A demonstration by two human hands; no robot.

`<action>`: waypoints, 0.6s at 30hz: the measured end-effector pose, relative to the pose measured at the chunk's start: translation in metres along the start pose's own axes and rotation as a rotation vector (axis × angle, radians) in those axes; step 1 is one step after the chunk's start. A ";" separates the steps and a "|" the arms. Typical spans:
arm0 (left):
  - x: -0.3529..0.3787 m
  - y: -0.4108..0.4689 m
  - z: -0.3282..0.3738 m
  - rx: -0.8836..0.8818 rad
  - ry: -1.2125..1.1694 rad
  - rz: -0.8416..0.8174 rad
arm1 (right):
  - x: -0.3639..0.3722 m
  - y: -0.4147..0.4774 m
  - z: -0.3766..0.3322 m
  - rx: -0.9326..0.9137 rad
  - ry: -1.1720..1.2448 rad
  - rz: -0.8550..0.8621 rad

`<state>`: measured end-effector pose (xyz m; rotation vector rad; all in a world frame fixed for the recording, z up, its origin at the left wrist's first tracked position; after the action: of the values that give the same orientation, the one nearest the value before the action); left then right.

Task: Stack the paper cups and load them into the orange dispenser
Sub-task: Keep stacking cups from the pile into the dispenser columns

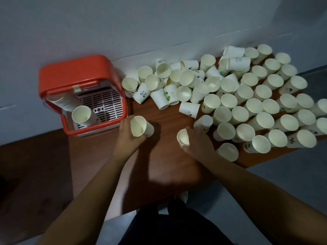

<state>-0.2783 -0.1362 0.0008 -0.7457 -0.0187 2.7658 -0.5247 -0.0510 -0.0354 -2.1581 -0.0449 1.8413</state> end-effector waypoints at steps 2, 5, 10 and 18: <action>-0.022 -0.005 -0.005 -0.006 -0.022 0.059 | -0.016 0.009 -0.029 -0.025 0.112 0.019; -0.063 -0.011 -0.010 0.018 -0.016 0.128 | -0.049 0.026 -0.083 -0.138 0.260 0.096; -0.145 -0.018 -0.030 -0.080 0.000 0.308 | -0.096 0.058 -0.166 -0.253 0.339 0.088; -0.220 0.001 -0.069 -0.198 -0.011 0.501 | -0.116 0.088 -0.252 -0.361 0.445 0.103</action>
<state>-0.0619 -0.1995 0.0490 -0.8860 -0.1253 3.2805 -0.3160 -0.2128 0.0867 -2.8236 -0.1833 1.4436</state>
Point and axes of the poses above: each hand's wrist, its own y-axis towards the middle knuckle, its own x-axis out of the palm, z = x × y, the point moved 7 cm from there along y, towards the middle knuckle, and after that the axes turned 5 degrees about -y, right-handed, at the moved point
